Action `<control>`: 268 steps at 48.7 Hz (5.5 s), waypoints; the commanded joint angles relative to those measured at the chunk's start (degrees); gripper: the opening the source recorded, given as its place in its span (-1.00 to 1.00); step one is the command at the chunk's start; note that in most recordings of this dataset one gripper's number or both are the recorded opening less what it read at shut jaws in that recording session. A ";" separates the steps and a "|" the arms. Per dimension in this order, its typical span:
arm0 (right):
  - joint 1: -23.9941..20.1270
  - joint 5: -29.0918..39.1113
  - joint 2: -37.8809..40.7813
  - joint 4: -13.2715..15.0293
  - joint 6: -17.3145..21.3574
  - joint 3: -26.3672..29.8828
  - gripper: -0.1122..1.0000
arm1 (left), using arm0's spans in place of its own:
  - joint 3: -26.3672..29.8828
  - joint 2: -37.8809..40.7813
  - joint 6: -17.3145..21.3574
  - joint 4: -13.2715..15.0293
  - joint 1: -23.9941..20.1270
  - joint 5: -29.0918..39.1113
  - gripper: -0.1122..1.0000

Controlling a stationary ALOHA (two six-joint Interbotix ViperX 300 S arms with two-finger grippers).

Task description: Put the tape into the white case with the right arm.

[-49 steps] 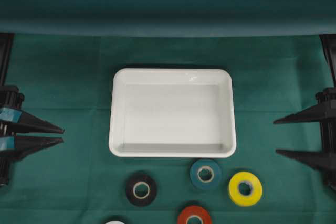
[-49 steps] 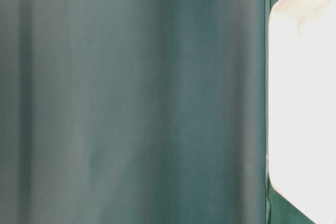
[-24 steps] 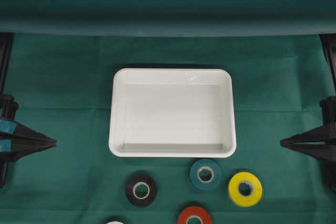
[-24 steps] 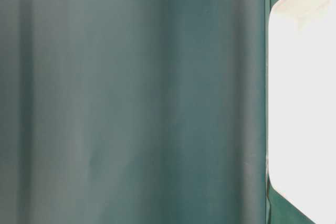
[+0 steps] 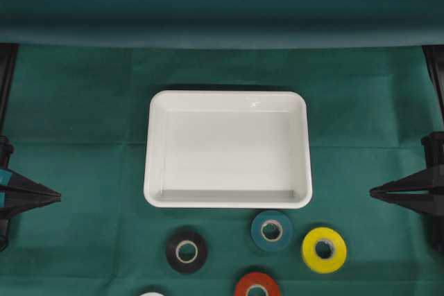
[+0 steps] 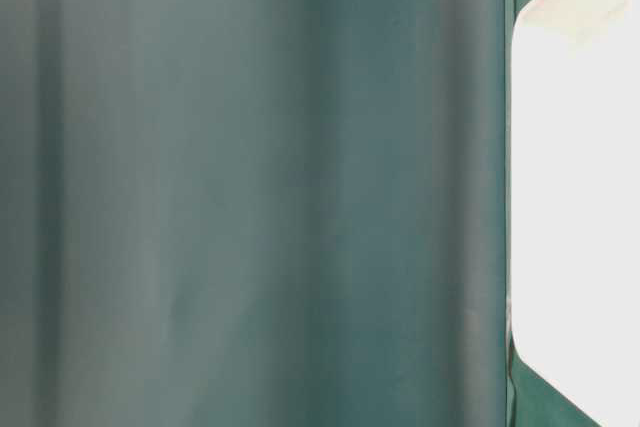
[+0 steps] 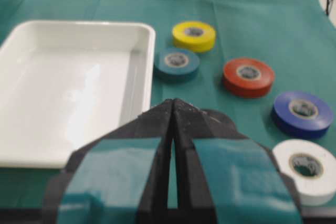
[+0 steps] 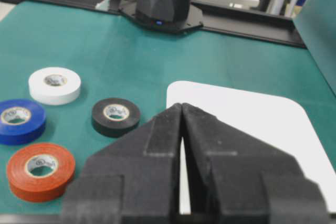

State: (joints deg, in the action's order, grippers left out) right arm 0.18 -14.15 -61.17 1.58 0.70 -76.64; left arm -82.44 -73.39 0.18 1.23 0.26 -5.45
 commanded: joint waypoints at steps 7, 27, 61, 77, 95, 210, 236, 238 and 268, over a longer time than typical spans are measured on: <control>0.09 -0.09 0.79 0.09 0.00 1.05 -0.95 | 0.44 0.62 0.09 0.09 0.09 2.72 -0.79; 0.09 6.86 1.05 0.09 0.09 1.85 0.60 | 0.44 0.35 0.09 0.09 0.18 5.45 -0.79; -0.70 26.02 3.08 0.09 6.06 4.04 0.78 | 0.35 0.26 0.09 0.09 0.09 5.54 -0.79; -2.20 26.02 3.43 1.05 5.80 3.96 0.77 | 0.35 0.26 0.00 0.09 0.09 6.94 -0.79; -4.92 25.40 3.43 2.55 5.80 3.87 0.74 | 0.26 0.26 0.00 0.09 0.09 6.94 -0.79; -6.15 15.82 61.08 3.69 5.89 29.09 0.66 | -0.62 0.18 -0.35 0.09 0.18 6.94 -0.79; -5.80 15.73 63.19 3.78 5.89 29.62 0.65 | -0.79 0.18 -0.35 0.09 0.09 6.94 -0.79; -5.71 15.73 63.28 3.78 5.80 29.62 0.64 | -0.79 0.18 -0.35 0.09 0.09 6.94 -0.79; -5.62 22.68 63.19 4.66 6.06 32.34 -0.79 | -0.79 0.18 -0.35 0.09 0.09 6.94 -0.79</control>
State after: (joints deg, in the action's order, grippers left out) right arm -5.63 8.53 2.64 6.15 6.68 -45.44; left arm -83.85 -73.65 -0.18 1.14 0.26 1.76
